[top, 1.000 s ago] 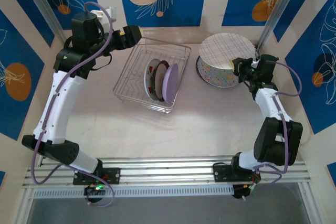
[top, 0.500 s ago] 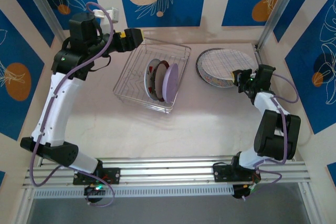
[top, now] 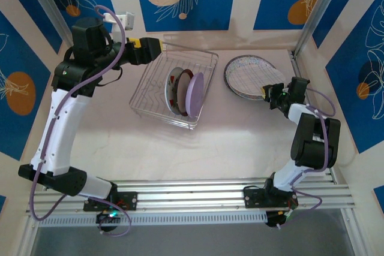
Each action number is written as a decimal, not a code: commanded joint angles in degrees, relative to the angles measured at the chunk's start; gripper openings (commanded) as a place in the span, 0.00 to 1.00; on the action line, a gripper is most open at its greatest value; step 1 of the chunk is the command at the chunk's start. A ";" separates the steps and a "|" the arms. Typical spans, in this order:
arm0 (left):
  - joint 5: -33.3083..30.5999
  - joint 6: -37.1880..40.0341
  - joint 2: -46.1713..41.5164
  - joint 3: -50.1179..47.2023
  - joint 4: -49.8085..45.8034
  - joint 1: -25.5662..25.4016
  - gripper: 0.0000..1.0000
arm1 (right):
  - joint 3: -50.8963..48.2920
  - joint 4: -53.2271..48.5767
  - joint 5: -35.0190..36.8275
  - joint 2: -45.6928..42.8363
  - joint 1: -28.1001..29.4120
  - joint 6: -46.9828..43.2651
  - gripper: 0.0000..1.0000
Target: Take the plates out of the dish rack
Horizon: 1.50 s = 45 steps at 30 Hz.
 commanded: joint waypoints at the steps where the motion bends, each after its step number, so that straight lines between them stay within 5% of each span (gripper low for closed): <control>1: 1.68 1.69 -1.28 -0.87 -1.26 -0.66 0.89 | 2.38 4.29 -2.32 1.06 -0.17 -1.36 0.00; 10: 1.69 0.74 -1.25 -1.30 -1.32 -0.79 0.89 | 3.77 3.80 -3.25 4.55 0.06 -1.43 0.06; 20: 1.60 -0.10 -1.66 -1.71 -1.11 -0.83 0.89 | 7.64 -3.21 -2.36 6.41 0.12 -1.88 0.36; 27: 1.56 -0.37 -1.78 -1.51 -1.15 -0.89 0.89 | 13.77 -17.57 -0.11 6.79 0.50 -4.66 0.55; 34: 1.69 -0.71 -1.56 -1.53 -0.89 -0.84 0.89 | 22.16 -34.01 2.83 9.08 0.74 -8.34 0.58; 45: 1.51 -0.76 -1.38 -1.39 -0.87 -0.82 0.89 | 27.73 -44.09 5.77 12.50 1.07 -10.89 0.59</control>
